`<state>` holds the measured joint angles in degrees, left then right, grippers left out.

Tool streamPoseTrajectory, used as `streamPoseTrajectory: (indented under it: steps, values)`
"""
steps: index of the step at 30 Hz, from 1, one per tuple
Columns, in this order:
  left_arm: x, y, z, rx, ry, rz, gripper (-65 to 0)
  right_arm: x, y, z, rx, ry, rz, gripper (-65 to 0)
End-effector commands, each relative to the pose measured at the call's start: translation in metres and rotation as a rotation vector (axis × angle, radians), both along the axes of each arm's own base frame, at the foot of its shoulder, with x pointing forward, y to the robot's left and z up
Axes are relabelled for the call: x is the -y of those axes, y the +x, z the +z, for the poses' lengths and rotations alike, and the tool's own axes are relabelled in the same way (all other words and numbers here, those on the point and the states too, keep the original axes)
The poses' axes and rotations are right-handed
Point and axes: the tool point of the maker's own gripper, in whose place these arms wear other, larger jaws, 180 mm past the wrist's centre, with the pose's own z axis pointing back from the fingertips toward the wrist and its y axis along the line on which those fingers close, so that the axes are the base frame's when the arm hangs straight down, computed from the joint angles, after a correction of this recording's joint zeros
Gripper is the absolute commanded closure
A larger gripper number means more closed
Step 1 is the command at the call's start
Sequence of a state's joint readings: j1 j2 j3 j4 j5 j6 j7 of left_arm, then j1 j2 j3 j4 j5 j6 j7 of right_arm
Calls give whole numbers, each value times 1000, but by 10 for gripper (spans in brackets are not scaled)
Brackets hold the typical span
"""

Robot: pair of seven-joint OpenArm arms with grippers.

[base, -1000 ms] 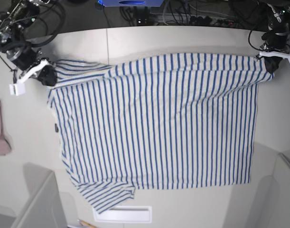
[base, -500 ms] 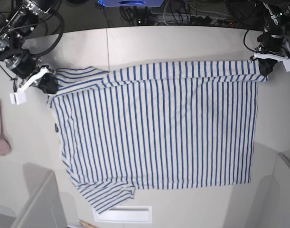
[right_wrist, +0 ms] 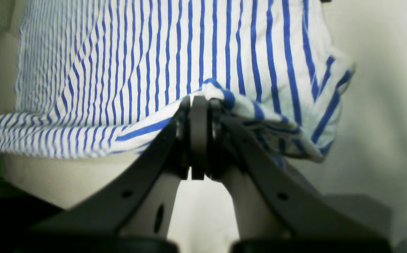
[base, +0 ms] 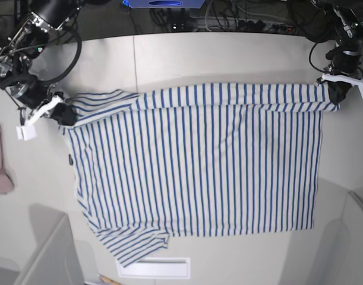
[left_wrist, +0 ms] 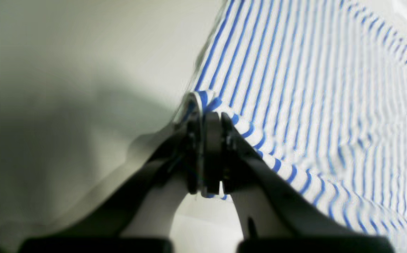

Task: Fold the T-shirt properly
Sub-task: 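Lift the shoulder corners with both grippers and pull the shirt toward the robot, then lower the held shoulder edge and open both grippers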

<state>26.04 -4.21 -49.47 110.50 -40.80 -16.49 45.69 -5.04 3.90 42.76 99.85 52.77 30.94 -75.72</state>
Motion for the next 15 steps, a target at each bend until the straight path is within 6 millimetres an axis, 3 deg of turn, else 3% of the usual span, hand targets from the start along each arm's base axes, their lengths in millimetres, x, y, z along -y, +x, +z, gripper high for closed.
streamPoseTrajectory:
  steps: [1, 6, 15]
  values:
    - [0, 7, 10, 33, 20, -23, 0, 3, 12, 12, 47, 3, 2, 0]
    - [13, 19, 7, 25, 10, -78, 0, 2, 30, 12, 40, 67, -25, 0]
    - [8, 39, -1, 28, -22, -66, 0, 0, 68, 17, 37, 131, -10, 0]
